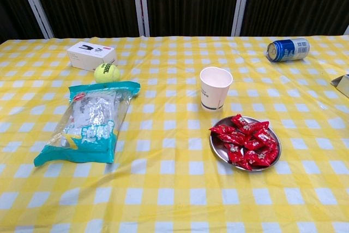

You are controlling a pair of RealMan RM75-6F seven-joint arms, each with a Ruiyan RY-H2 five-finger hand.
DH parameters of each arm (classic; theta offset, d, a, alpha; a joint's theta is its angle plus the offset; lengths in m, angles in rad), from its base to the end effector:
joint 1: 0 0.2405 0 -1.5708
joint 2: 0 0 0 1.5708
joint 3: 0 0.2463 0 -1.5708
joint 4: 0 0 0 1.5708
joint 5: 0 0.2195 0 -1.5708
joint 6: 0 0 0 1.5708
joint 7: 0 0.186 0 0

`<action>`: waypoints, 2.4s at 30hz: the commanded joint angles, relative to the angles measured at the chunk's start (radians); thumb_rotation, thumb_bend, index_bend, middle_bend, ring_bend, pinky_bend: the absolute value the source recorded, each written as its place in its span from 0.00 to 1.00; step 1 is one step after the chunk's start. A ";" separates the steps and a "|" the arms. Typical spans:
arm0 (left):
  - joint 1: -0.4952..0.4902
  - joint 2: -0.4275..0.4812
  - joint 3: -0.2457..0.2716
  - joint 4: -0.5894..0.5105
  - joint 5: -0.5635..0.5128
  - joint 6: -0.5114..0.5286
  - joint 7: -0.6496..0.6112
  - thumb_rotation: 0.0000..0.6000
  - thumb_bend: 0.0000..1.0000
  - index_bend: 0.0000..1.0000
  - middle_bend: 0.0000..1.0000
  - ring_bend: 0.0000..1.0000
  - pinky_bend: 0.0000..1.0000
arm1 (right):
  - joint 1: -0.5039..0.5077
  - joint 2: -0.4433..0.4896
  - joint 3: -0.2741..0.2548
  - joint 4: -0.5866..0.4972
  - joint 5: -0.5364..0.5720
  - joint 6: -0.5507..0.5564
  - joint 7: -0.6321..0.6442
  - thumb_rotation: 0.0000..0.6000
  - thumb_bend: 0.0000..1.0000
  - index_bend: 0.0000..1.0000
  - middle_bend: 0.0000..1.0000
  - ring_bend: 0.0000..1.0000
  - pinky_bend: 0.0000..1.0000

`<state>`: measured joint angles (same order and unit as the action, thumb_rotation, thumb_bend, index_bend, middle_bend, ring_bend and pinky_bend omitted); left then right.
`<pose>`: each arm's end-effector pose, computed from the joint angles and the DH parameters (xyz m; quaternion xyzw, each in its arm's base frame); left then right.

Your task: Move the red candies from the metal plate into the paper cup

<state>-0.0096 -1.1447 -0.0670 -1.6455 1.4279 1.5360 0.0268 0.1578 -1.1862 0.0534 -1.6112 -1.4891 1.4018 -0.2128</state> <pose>-0.3197 0.2019 0.1509 -0.5381 -0.4149 -0.3820 0.6265 -0.2884 -0.2442 0.1113 0.6502 -0.3441 0.3432 0.5840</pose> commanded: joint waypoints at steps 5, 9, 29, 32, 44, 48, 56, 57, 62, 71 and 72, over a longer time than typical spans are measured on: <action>0.000 0.001 0.001 -0.001 -0.002 -0.003 -0.001 1.00 0.01 0.00 0.00 0.00 0.00 | 0.000 0.001 -0.001 -0.003 0.000 -0.001 0.001 1.00 0.27 0.00 0.00 0.00 0.01; 0.002 0.000 0.002 0.002 0.003 0.003 -0.004 1.00 0.01 0.00 0.00 0.00 0.00 | -0.002 0.005 -0.002 -0.009 -0.002 -0.001 0.010 1.00 0.27 0.00 0.00 0.00 0.01; -0.006 0.008 0.001 -0.011 -0.005 -0.019 -0.027 1.00 0.01 0.00 0.00 0.00 0.00 | 0.133 -0.018 0.060 -0.249 0.066 -0.171 -0.040 1.00 0.27 0.06 0.67 0.78 0.97; -0.006 0.013 0.003 -0.017 -0.009 -0.026 -0.035 1.00 0.01 0.00 0.00 0.00 0.00 | 0.179 -0.058 0.080 -0.275 0.148 -0.238 -0.118 1.00 0.27 0.06 0.70 0.81 0.98; -0.016 0.035 0.007 -0.030 -0.016 -0.060 -0.078 1.00 0.01 0.00 0.00 0.00 0.00 | 0.318 -0.238 0.101 -0.311 0.436 -0.358 -0.333 1.00 0.27 0.22 0.71 0.81 0.98; -0.021 0.039 0.004 -0.030 -0.021 -0.071 -0.089 1.00 0.01 0.00 0.00 0.00 0.00 | 0.347 -0.298 0.101 -0.299 0.494 -0.353 -0.374 1.00 0.27 0.24 0.71 0.81 0.98; -0.027 0.044 0.007 -0.037 -0.013 -0.078 -0.096 1.00 0.01 0.00 0.00 0.00 0.00 | 0.396 -0.383 0.094 -0.258 0.594 -0.340 -0.437 1.00 0.27 0.20 0.71 0.81 0.98; -0.028 0.044 0.008 -0.037 -0.014 -0.080 -0.097 1.00 0.01 0.00 0.00 0.00 0.00 | 0.402 -0.391 0.094 -0.253 0.606 -0.338 -0.442 1.00 0.27 0.18 0.71 0.81 0.98; -0.030 0.045 0.009 -0.034 -0.017 -0.085 -0.100 1.00 0.01 0.00 0.00 0.00 0.00 | 0.422 -0.410 0.099 -0.237 0.646 -0.323 -0.457 1.00 0.27 0.14 0.71 0.81 0.98; -0.031 0.045 0.011 -0.034 -0.019 -0.088 -0.101 1.00 0.01 0.00 0.00 0.00 0.00 | 0.449 -0.417 0.102 -0.194 0.707 -0.318 -0.460 1.00 0.27 0.13 0.71 0.81 0.99; -0.032 0.045 0.011 -0.035 -0.019 -0.089 -0.100 1.00 0.01 0.00 0.00 0.00 0.00 | 0.452 -0.417 0.102 -0.187 0.717 -0.319 -0.462 1.00 0.27 0.13 0.71 0.81 0.98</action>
<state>-0.0413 -1.0996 -0.0561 -1.6801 1.4091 1.4472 -0.0734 0.6055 -1.6023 0.1553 -1.8043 -0.7807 1.0835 -0.6739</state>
